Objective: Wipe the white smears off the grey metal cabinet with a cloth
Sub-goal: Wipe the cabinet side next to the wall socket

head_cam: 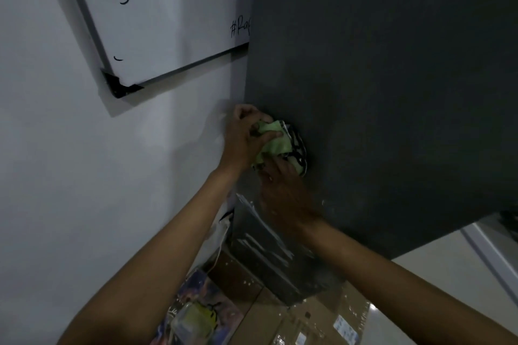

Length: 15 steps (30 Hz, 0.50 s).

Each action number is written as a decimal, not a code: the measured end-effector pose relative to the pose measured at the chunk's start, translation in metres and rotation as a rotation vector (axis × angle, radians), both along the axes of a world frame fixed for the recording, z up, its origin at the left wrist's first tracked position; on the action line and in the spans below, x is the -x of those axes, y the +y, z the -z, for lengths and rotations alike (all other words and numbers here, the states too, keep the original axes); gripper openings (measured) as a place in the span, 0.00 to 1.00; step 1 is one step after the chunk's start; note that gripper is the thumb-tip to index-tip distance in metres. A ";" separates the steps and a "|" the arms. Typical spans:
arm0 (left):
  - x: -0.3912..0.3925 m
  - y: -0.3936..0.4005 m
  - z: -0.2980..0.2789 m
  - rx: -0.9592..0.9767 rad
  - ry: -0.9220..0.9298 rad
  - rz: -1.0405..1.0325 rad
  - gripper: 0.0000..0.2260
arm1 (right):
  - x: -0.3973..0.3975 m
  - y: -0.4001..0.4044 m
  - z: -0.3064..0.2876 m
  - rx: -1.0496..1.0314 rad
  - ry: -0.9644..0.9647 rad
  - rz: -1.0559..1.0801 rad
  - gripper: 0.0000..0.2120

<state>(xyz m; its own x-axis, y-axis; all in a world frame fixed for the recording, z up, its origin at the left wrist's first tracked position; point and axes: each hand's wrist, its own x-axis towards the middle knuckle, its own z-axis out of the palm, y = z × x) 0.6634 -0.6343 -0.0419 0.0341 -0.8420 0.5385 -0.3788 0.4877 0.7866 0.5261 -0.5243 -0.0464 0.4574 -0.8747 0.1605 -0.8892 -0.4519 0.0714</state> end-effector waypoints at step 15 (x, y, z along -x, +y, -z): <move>-0.046 0.038 0.022 -0.005 -0.022 -0.009 0.12 | 0.034 -0.056 -0.006 0.313 0.310 -0.157 0.29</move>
<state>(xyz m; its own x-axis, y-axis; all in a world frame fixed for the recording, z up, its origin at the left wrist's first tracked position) 0.7092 -0.5966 -0.0636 0.0303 -0.8442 0.5352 -0.4001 0.4804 0.7805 0.4921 -0.5801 -0.0400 0.6482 -0.7224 0.2409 -0.7272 -0.4934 0.4772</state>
